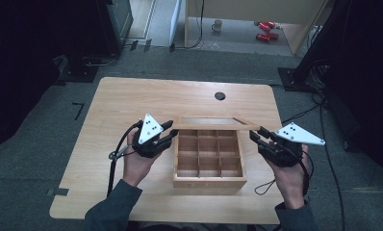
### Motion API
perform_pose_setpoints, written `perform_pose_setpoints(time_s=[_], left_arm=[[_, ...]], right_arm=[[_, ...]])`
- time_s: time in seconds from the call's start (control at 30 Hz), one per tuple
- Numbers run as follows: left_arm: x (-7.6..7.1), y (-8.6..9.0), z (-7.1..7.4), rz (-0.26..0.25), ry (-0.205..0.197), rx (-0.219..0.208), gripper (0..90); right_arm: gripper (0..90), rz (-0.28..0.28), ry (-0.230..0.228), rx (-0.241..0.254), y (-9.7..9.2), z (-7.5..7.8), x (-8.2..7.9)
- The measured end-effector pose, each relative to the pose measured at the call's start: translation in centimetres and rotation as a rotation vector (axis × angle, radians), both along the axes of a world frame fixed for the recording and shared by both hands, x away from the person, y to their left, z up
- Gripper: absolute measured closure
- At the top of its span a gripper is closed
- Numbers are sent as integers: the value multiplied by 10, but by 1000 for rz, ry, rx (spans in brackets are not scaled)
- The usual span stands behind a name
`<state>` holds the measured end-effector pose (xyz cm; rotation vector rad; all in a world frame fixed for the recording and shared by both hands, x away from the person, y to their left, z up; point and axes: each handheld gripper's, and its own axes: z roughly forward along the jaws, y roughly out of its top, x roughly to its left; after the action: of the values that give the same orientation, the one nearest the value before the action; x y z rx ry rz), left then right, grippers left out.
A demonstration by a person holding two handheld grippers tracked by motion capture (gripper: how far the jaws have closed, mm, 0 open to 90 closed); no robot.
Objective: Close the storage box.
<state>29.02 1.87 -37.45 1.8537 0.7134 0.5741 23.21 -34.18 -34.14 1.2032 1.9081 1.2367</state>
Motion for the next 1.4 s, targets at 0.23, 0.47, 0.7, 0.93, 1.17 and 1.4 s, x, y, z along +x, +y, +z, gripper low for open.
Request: perform_pose_setpoints(time_s=[0.23,0.47,0.7,0.93,1.17,1.4], left_arm=[[-4,1,-4,-4,9,-1,683],[-9,2,-9,-4,25,-17,681],[-19,3,-8,-17,35,-30,606],[-30,5,-6,-28,39,-51,558],[-41,7,-3,-45,41,-69,547],[-47,8,0,-53,42,-91,545]], right_arm=[[659,7,3,4,0,-2,-7],[658,7,14,-2,0,-6,-12],[659,4,15,1,1,-11,-17],[660,0,14,-1,1,-14,-20],[660,-6,10,-14,3,-16,-21],[660,-6,17,-14,3,-21,-25]])
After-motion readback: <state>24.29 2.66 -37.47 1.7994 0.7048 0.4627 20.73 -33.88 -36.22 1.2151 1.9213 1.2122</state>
